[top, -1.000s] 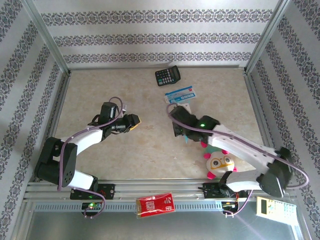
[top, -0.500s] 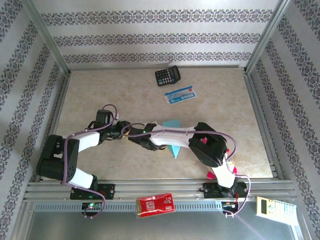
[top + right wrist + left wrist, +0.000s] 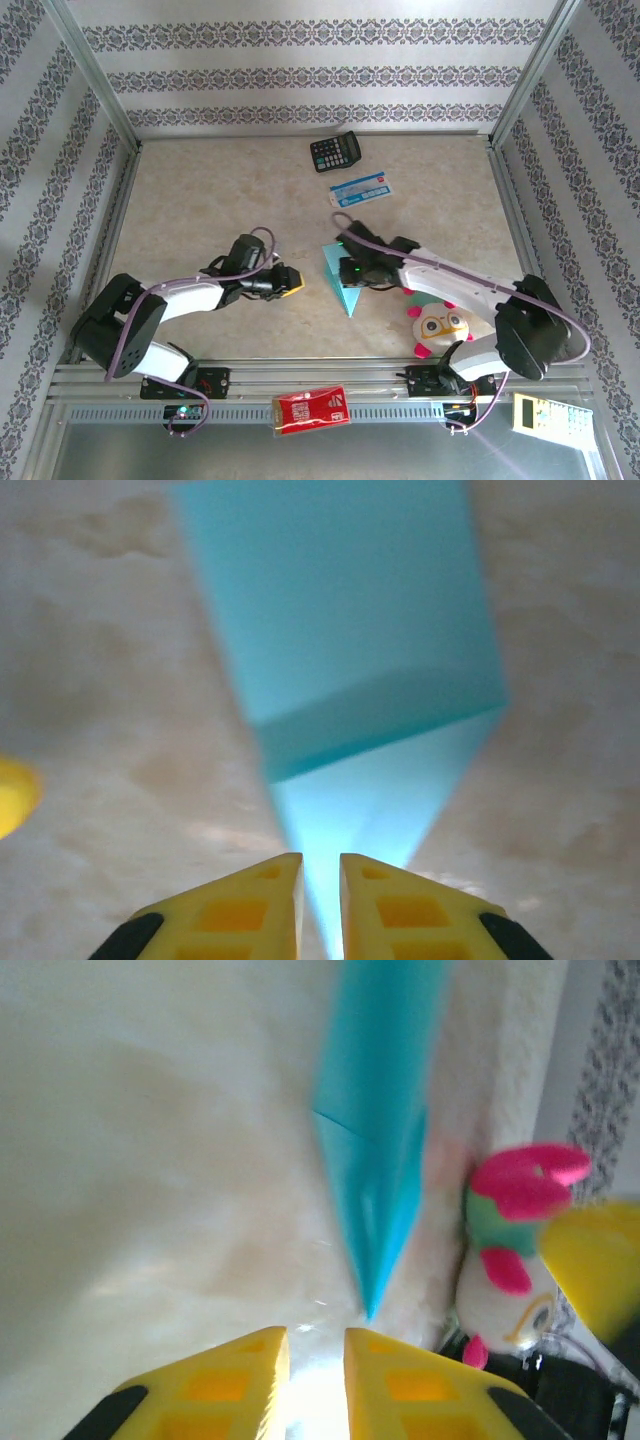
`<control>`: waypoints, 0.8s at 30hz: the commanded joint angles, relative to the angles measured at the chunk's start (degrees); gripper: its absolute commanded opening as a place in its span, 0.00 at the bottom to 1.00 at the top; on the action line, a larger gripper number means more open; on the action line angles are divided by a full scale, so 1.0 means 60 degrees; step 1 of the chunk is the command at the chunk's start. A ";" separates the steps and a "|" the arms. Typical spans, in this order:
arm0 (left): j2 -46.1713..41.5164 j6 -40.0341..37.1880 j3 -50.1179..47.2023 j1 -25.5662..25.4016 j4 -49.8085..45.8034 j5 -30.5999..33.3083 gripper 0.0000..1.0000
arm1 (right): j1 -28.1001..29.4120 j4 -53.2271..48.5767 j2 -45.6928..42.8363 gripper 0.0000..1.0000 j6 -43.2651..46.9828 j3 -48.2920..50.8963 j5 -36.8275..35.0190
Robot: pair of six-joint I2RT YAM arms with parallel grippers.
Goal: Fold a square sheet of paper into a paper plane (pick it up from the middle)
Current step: Turn over the paper at the center of the table, then perform the fifth fold on the wing at the bottom-center of the table.
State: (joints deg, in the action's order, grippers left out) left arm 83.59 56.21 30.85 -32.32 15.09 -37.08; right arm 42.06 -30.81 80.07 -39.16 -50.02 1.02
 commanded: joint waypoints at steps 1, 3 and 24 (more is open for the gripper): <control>0.0753 0.0202 0.0940 -0.0635 0.0485 0.0415 0.17 | -0.0547 0.1800 -0.0162 0.14 0.0369 0.1113 0.2238; 0.1495 0.0329 0.1535 -0.0791 0.0767 0.0163 0.13 | -0.0711 0.2518 -0.0088 0.11 0.0220 0.1514 0.2574; 0.4577 -0.1050 0.3954 0.0074 -0.0747 -0.0642 0.11 | 0.0595 0.6301 0.1138 0.06 -0.2887 0.3107 0.0999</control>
State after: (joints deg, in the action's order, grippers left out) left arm 111.02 53.23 53.67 -33.61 13.02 -39.31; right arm 43.75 3.44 85.71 -50.96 -31.86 11.88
